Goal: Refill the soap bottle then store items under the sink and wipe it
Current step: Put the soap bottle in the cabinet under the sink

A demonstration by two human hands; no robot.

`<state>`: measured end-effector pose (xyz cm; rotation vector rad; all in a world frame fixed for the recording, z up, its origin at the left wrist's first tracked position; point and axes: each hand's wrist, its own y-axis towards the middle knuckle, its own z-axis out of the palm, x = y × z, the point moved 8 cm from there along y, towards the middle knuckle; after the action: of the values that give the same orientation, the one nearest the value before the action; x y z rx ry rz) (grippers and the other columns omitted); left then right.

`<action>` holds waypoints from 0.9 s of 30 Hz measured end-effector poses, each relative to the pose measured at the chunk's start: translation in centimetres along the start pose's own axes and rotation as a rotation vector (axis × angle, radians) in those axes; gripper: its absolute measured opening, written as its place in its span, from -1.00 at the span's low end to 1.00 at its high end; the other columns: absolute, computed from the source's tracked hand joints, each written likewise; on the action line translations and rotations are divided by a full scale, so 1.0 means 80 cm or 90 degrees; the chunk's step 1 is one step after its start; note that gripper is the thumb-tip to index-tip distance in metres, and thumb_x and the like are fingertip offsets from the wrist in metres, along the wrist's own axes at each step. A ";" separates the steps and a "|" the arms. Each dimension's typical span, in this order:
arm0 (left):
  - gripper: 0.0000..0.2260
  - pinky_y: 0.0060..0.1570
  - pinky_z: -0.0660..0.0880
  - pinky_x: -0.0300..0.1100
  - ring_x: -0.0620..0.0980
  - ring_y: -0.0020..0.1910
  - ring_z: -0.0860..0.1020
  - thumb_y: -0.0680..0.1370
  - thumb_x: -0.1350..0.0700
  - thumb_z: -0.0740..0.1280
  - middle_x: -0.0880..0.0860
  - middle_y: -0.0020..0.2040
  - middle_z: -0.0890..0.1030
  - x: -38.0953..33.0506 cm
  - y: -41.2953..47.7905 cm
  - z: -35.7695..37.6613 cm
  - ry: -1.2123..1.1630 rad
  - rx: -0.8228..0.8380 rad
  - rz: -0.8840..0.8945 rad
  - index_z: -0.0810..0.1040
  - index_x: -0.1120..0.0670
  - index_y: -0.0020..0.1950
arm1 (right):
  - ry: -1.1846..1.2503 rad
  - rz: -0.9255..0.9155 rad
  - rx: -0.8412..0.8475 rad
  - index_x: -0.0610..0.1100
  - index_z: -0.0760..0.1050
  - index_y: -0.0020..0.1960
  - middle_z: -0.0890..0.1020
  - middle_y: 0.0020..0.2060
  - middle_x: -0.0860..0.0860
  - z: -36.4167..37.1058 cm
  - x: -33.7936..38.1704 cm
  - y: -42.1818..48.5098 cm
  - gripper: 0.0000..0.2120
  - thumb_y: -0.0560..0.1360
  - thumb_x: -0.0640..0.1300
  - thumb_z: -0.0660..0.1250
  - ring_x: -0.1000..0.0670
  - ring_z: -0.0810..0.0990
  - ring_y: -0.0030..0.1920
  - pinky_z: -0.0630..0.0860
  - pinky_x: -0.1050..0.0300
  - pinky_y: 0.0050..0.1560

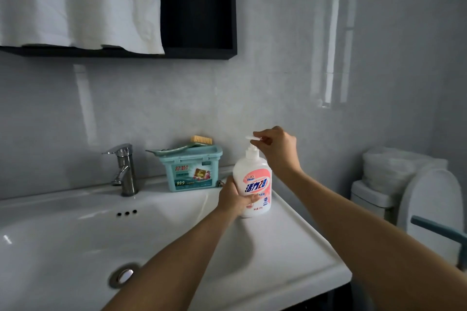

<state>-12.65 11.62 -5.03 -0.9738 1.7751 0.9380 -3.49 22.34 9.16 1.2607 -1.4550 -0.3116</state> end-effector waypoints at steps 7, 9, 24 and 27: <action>-0.43 0.18 0.52 -0.04 0.07 0.14 0.57 0.31 0.17 0.59 0.07 0.16 0.61 0.002 0.003 0.003 0.007 0.009 -0.004 0.46 0.13 0.25 | 0.017 0.015 0.032 -0.16 0.50 0.27 0.51 -0.15 -0.03 0.007 -0.009 -0.010 -0.51 0.36 -0.25 0.48 0.06 0.48 -0.24 0.31 0.54 -0.22; -0.41 0.18 0.52 -0.02 0.07 0.13 0.58 0.27 0.16 0.60 0.04 0.12 0.61 0.001 0.003 0.002 -0.003 0.017 -0.008 0.47 0.12 0.24 | 0.026 0.069 0.059 -0.12 0.33 0.40 0.50 -0.05 -0.03 0.011 -0.032 -0.021 -0.40 0.41 -0.22 0.44 0.02 0.51 -0.14 0.33 0.41 -0.13; -0.69 -0.11 0.55 -0.01 0.06 0.02 0.57 0.41 0.28 0.49 0.02 0.02 0.62 0.008 -0.066 -0.077 -0.133 0.060 -0.070 0.51 -0.02 0.02 | 0.162 0.234 0.332 0.02 0.53 -0.11 0.66 -0.11 -0.07 0.075 -0.017 -0.100 -0.95 0.50 -0.02 0.33 -0.11 0.65 -0.07 0.60 -0.16 -0.04; -0.70 -0.16 0.56 -0.07 0.06 -0.02 0.58 0.43 0.26 0.48 0.06 0.04 0.61 0.008 -0.106 -0.156 -0.097 -0.001 -0.066 0.49 0.03 0.07 | 0.243 0.201 0.366 0.04 0.56 -0.12 0.67 -0.12 -0.08 0.117 0.046 -0.113 -0.95 0.45 0.00 0.39 -0.11 0.67 -0.11 0.61 -0.17 -0.10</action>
<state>-9.46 -3.03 -3.17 -0.9593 1.5825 0.9237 -5.93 11.69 1.14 1.4089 -1.4195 0.5705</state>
